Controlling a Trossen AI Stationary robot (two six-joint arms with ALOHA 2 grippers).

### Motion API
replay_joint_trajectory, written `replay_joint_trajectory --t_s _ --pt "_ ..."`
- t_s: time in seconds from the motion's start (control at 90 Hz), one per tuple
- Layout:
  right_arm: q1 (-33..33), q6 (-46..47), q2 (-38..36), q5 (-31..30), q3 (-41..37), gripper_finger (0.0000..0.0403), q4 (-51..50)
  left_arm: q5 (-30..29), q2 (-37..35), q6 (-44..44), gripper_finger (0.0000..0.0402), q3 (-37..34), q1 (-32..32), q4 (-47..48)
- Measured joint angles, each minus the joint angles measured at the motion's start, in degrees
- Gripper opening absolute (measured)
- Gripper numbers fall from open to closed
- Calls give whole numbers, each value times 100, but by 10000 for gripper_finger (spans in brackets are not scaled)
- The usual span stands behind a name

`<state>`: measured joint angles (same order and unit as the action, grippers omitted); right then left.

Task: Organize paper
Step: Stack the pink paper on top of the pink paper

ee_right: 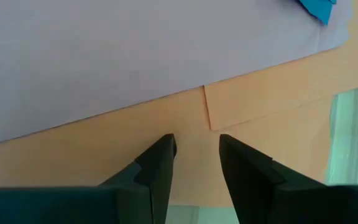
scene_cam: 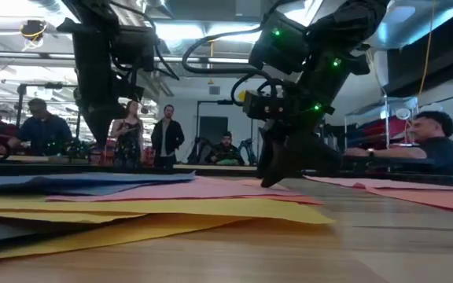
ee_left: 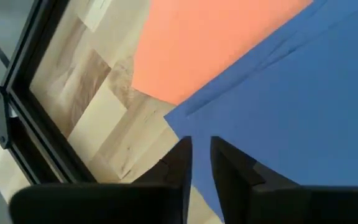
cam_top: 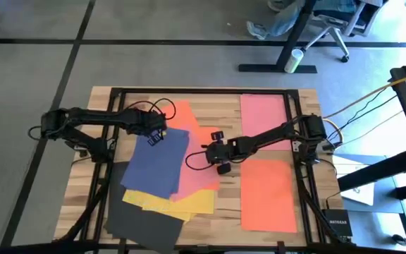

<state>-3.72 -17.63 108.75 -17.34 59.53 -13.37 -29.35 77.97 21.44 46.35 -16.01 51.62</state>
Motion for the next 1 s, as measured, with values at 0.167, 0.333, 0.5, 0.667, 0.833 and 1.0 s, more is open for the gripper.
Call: replay_joint_trajectory --t_s 0.167,0.333,0.5,0.667,0.833,1.0 --pt "1 0 0 0 0 122 0 -52 0 1 84 0 0 0" --pt "0 0 0 0 0 122 0 -89 0 1 99 0 -10 0" --pt "2 0 0 0 0 122 0 -91 0 -30 97 0 -33 -2" --pt "-1 0 0 0 0 122 0 -89 0 56 73 0 47 -7" --pt "-2 -68 0 1 3 122 -1 50 -1 69 42 162 253 -21" --pt "-9 -71 0 7 90 122 -127 64 -1 69 9 517 573 -25"
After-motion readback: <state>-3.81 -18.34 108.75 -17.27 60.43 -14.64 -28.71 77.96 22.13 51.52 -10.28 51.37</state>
